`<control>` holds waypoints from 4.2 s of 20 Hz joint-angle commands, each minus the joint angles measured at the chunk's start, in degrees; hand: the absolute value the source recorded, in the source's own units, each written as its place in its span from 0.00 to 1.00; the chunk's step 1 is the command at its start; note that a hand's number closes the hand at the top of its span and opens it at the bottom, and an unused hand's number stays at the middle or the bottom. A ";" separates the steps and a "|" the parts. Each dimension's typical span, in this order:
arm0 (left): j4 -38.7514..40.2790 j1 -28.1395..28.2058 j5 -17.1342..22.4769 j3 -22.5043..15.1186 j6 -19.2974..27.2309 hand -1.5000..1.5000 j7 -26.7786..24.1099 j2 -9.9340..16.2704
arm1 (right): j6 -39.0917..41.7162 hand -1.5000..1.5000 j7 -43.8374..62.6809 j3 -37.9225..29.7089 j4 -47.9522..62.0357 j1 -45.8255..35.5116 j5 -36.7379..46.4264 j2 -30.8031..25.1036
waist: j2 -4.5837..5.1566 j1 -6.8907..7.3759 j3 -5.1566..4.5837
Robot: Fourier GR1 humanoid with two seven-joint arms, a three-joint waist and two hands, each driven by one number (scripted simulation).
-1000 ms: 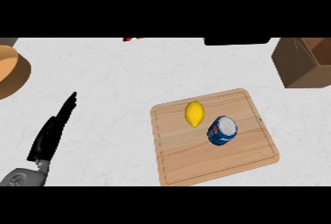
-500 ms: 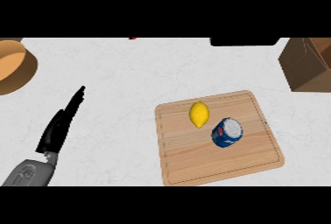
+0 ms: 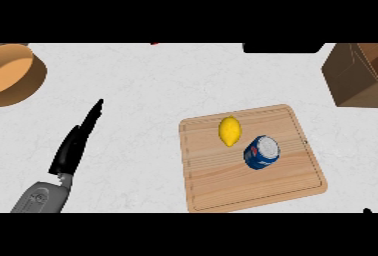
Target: Pick the can from the cutting board and place it in the cardboard box
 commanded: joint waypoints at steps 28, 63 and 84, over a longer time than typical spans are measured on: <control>-0.93 0.86 -8.28 7.84 -5.13 0.50 0.40 -6.65 | 8.76 0.00 27.27 2.20 18.24 -34.94 14.12 -1.51 | -0.31 -0.37 0.11; -0.34 -0.50 -10.02 16.44 -15.28 0.50 0.24 -6.24 | -3.66 1.00 30.09 -0.43 43.42 -57.21 22.52 -0.08 | -0.25 -0.08 0.10; -1.27 0.03 -14.36 14.43 -11.39 0.50 0.71 -10.72 | 31.93 1.00 13.98 -4.83 35.40 -66.70 8.22 -17.42 | -0.12 -0.02 -0.01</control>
